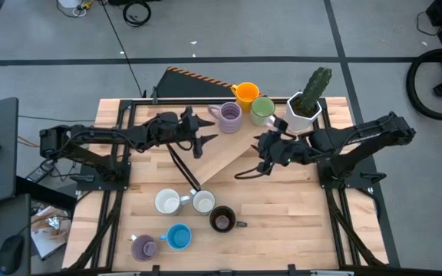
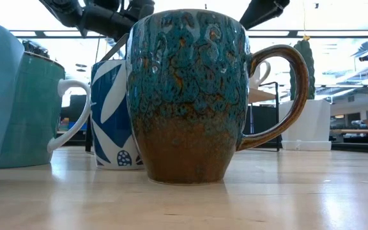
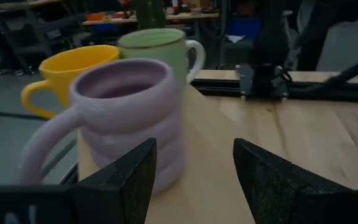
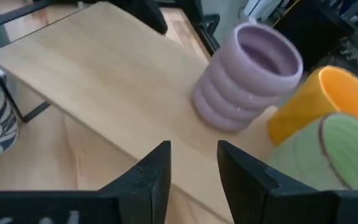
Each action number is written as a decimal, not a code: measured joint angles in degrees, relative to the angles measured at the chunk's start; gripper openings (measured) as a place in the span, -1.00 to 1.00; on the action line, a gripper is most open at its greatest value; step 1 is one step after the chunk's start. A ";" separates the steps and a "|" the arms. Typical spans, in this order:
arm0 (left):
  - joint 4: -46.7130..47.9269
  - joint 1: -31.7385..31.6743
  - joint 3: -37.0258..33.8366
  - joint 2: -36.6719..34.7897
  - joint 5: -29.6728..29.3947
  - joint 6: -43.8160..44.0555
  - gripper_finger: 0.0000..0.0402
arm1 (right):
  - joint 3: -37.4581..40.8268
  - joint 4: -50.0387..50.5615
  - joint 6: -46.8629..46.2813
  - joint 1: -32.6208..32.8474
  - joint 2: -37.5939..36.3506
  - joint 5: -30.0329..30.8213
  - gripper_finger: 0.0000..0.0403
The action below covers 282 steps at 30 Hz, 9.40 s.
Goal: Place coffee mugs
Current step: Put the right purple mug on the shelf, then adjust the mugs on the shelf
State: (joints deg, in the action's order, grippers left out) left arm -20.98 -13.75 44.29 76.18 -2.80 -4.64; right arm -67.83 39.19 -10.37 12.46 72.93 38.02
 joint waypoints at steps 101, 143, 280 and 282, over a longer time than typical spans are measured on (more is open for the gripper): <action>-6.45 -8.70 3.06 8.22 -6.20 -2.48 0.42 | -0.44 4.14 -3.04 4.10 -0.39 4.09 -0.37; -6.26 -13.48 3.10 9.35 -6.94 -8.02 0.42 | -0.44 1.96 -1.62 4.08 -0.33 3.91 -0.37; -3.53 4.84 -6.10 -5.07 -2.09 -5.38 0.42 | -45.88 37.57 54.50 -36.67 27.33 -26.40 0.00; -3.51 4.86 -6.10 -5.07 -2.09 -5.08 0.42 | -45.88 37.55 55.53 -36.67 27.62 -25.75 0.01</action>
State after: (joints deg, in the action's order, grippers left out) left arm -24.49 -8.88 38.20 71.11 -4.89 -9.72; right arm -113.71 76.74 45.15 -24.21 100.54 12.27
